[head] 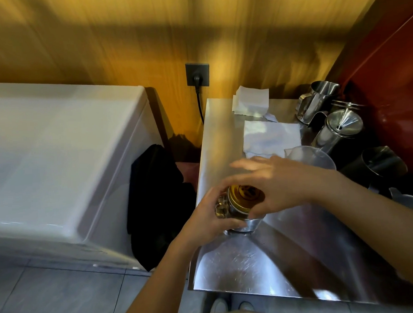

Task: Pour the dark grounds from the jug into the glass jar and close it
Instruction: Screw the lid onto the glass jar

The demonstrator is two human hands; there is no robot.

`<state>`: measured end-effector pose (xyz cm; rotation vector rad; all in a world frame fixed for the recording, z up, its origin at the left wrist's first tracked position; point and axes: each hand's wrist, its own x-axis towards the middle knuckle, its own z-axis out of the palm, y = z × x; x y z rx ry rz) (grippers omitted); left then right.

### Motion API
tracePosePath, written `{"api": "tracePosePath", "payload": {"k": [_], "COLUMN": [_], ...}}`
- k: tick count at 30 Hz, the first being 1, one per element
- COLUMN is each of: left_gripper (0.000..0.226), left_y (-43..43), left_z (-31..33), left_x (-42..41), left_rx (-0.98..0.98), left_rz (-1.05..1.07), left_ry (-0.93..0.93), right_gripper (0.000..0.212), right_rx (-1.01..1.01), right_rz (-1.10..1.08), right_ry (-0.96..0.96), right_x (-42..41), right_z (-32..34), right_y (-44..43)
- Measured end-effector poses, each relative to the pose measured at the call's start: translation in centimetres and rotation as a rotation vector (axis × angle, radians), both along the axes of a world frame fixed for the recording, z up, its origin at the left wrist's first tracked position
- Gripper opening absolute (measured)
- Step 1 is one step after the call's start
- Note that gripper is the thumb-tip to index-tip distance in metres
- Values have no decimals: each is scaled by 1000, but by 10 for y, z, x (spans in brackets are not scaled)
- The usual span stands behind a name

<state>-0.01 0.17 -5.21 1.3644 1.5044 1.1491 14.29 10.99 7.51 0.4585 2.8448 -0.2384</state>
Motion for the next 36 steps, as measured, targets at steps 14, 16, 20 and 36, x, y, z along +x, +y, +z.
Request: {"api": "tracePosePath", "payload": {"k": [14,16,20,36], "left_gripper": [77,78,73,69], "left_y": [2,2,2,-5], "left_z": [-2,1,5,1], "left_x": [2,2,1,14], "left_rx": [-32,-19,-28,70], "left_rz": [11,9,-24,23], "left_ry": [7,21,22,209], "right_gripper": [61,63,70,51], "right_rx": [142,213,320,310], "right_rz": [17,-58,45,-192], "right_ry": [62,98,136,356], "right_x": [4,1,4,1], "right_z": [-16,-19,-26,-49], "right_y": [-11,-13,-13,-26]}}
